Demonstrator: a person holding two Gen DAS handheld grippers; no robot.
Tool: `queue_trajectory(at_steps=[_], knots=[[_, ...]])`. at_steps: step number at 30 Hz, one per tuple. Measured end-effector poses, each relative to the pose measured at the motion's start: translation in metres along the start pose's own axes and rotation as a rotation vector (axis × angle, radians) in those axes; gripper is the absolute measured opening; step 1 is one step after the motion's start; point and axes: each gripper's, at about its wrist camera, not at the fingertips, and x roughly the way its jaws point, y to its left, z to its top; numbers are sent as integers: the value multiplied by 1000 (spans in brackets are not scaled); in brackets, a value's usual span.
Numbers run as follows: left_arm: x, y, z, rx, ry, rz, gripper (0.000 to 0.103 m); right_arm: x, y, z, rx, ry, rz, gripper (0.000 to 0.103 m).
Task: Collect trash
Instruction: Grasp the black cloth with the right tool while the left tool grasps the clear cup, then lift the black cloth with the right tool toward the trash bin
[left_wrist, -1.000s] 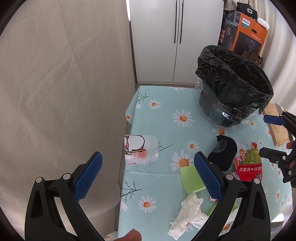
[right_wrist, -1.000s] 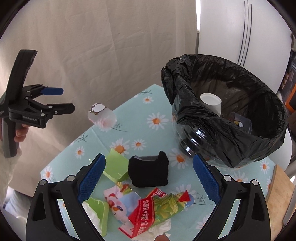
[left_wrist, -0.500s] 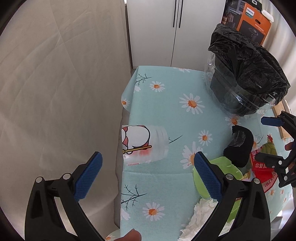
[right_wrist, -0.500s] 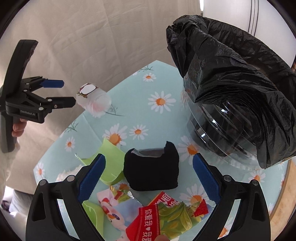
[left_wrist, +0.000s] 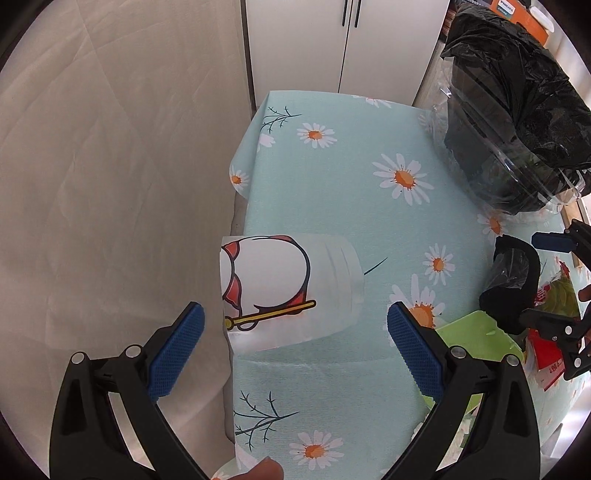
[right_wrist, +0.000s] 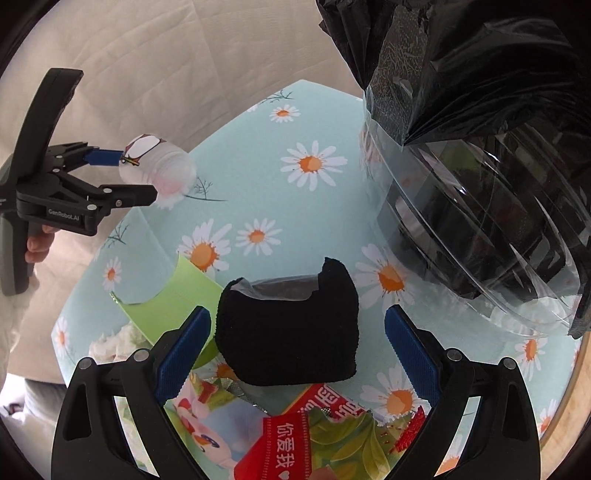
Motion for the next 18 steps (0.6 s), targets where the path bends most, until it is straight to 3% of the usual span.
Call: queue_trajectory(at_steps=[11,12,14,15,18], knots=[[19,3,6,11,34,-7,97,13,-1,4,17,38,20,90],[18,3,6,8,34,-19,92,14,0,3,14,43,24,89],[16,5,6,1,35,-33,76,16,3,2,0,62,55,67],[16,4,6,4,38,-32,65,17,4,2,-6,62,58,66],[14,-1,6,32,43,-35,65,12,6,0,4,64,74,63]])
